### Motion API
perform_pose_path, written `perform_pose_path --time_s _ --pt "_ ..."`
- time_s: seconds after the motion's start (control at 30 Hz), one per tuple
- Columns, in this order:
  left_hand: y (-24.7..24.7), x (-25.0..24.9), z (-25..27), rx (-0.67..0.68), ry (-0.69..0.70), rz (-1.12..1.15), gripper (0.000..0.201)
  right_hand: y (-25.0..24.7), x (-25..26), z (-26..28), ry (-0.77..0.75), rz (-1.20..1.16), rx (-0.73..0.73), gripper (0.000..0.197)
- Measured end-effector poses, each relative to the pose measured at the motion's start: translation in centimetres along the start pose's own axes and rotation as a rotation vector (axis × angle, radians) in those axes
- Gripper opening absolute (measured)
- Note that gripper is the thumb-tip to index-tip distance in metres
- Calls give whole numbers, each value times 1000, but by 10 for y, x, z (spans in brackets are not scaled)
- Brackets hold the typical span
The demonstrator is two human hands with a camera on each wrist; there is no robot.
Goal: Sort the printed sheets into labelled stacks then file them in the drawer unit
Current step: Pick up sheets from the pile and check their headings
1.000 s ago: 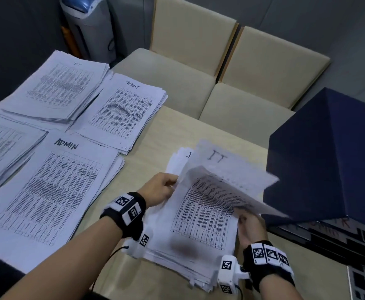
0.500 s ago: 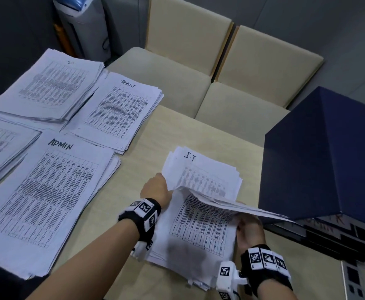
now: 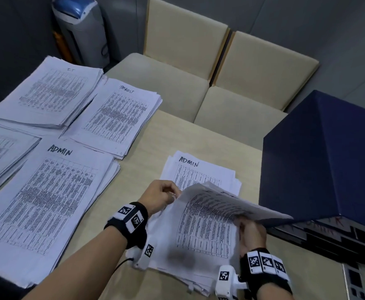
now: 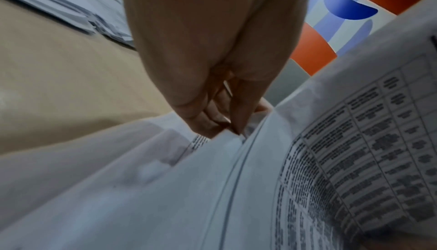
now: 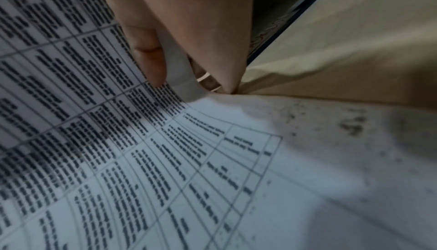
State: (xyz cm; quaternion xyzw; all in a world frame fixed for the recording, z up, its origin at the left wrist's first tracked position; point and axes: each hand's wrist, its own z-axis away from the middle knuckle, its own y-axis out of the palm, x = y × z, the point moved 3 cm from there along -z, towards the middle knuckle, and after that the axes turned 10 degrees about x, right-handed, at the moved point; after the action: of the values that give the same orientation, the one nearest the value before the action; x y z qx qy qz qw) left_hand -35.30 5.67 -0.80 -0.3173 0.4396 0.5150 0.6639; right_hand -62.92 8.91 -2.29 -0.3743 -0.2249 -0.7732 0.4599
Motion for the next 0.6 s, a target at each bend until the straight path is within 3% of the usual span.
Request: perform_pose_path --time_s 0.13,0.23,0.37,0.43,0.47,0.53,0.6 --pt "0 -8 3 34 -14 86 35 10 8 5 -97 -31 -1 26" --pt "7 -25 5 77 76 69 37 31 33 8 -208 -32 30 20" --pt "8 -81 9 -132 358 46 25 66 86 21 -415 -12 227 38" --pt "-1 -108 12 -217 448 77 9 82 116 38 -547 36 304 16" --pt "-7 -116 11 -263 473 94 23 86 126 44 -617 62 316 8" --pt "-16 -127 18 -326 495 86 46 94 133 53 -708 93 316 12" --pt "-24 -123 22 -370 491 96 43 97 118 48 -694 85 338 13"
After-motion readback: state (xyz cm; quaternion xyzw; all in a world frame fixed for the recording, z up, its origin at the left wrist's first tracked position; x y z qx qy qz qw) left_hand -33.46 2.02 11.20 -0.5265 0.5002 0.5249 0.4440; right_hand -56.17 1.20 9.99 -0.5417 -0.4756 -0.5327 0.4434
